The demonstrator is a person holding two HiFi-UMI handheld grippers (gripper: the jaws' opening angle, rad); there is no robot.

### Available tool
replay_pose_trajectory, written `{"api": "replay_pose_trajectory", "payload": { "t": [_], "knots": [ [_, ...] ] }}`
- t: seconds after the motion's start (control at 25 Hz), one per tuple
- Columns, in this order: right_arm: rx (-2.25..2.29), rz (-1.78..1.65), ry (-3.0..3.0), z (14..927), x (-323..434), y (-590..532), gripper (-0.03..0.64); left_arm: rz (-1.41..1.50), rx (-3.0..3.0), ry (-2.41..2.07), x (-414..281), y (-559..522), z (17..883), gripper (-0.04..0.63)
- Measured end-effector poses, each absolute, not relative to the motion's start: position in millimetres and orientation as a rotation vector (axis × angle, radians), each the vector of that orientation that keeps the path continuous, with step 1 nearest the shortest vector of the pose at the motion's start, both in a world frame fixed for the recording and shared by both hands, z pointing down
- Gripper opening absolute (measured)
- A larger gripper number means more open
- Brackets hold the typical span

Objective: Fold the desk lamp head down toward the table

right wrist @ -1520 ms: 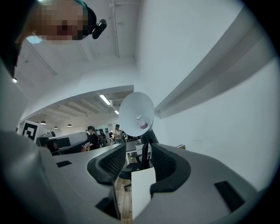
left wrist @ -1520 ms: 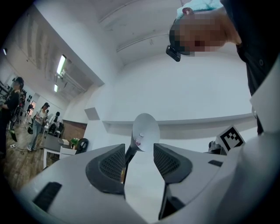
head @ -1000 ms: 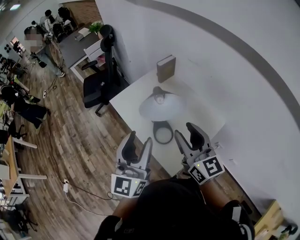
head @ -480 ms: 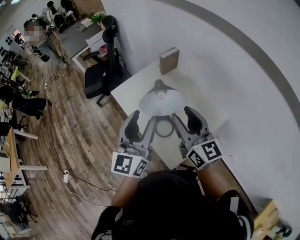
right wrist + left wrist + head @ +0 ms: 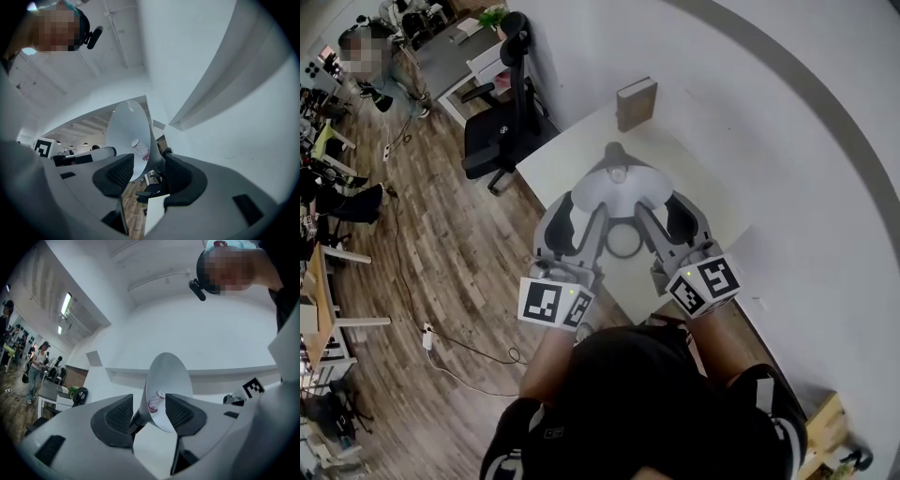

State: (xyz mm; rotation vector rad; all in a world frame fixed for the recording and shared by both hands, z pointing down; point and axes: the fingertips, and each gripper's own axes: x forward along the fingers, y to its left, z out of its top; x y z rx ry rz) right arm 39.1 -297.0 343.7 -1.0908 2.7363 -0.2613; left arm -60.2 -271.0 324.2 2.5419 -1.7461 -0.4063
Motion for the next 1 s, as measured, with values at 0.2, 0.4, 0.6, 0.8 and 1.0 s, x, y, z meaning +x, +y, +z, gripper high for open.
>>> {"api": "replay_pose_trajectory", "payload": {
  "t": [0.2,0.4,0.6,0.8,1.0],
  "knots": [
    [-1.111,-0.268,2.739,349,37,-303,0.196,-0.384,2.529,-1.738,-64,-276,332,0.192],
    [-1.123,-0.278,2.745,352,32,-303,0.176,-0.38,2.511,-1.72,-71,-277,341,0.169],
    [-1.129,-0.27,2.745,353,32,-304,0.144,-0.361,2.545,-1.699,-65,-278,342,0.144],
    [-1.146,-0.273,2.74,355,31,-299,0.124,-0.379,2.556,-1.657,-63,-272,346,0.115],
    [-1.165,-0.295,2.737,363,32,-297,0.124,-0.357,2.557,-1.637,-60,-270,352,0.103]
  ]
}}
